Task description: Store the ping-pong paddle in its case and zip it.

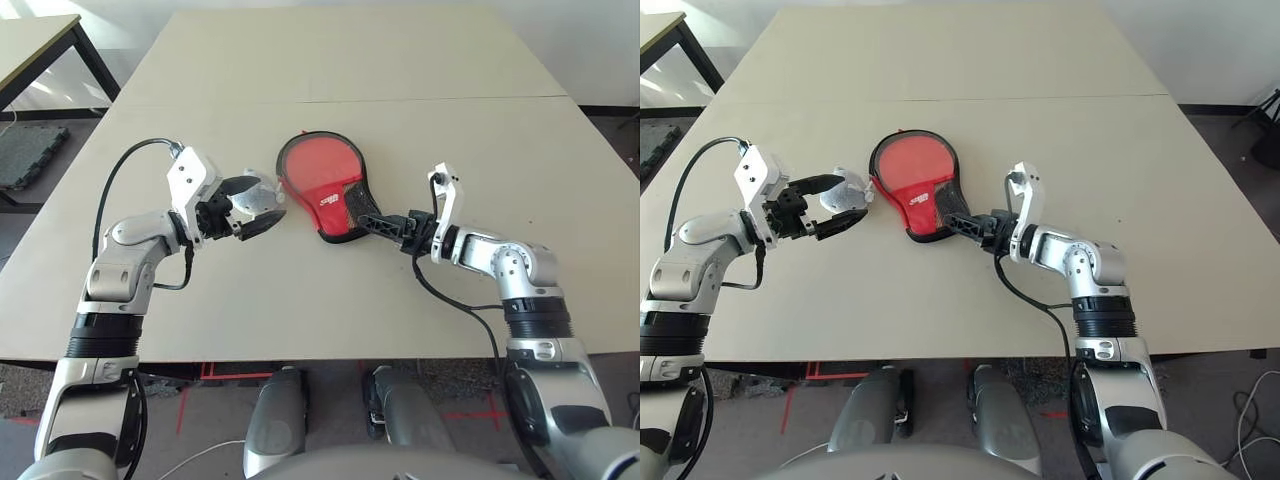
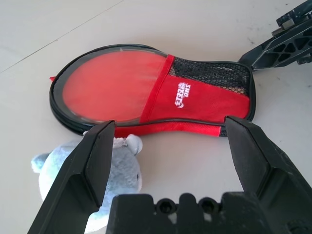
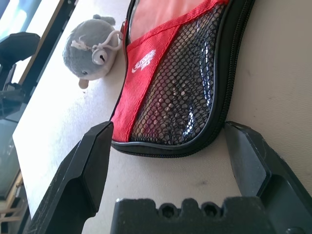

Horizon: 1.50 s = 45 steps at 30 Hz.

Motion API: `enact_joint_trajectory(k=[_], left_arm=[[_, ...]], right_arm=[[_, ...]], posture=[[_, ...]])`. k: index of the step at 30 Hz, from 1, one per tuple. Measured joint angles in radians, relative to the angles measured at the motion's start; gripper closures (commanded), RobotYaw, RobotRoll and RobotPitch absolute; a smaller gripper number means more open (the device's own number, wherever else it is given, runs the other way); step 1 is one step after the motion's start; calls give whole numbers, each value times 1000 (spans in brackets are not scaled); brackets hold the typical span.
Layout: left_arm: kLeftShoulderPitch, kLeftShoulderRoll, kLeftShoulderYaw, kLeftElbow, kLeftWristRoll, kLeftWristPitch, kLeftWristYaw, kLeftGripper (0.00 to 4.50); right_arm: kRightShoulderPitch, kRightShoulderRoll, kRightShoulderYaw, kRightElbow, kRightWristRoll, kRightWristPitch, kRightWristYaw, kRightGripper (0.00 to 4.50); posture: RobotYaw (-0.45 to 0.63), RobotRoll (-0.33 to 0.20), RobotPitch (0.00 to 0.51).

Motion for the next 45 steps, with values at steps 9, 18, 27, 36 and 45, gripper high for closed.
enact_joint_trajectory(k=[9, 18, 27, 36, 45], left_arm=[[0, 0, 0, -8, 0, 6, 0, 0], [-8, 0, -1, -9, -1, 14, -1, 0], [-17, -1, -9, -9, -1, 16, -4, 0], [-27, -3, -17, 5, -1, 16, -16, 0], [-41, -15, -34, 16, 0, 12, -21, 0]], right_arm=[[-12, 28, 0, 57, -25, -27, -25, 2393], [-43, 39, -11, 75, -21, -10, -31, 4461], [-36, -5, -51, 11, 13, 69, -45, 4461], [61, -45, -128, -188, 112, 243, -90, 4461], [179, -75, -206, -349, 210, 403, -129, 4461]], posture=[[134, 0, 123], [129, 0, 128], [112, 0, 132], [92, 0, 139], [71, 0, 143]])
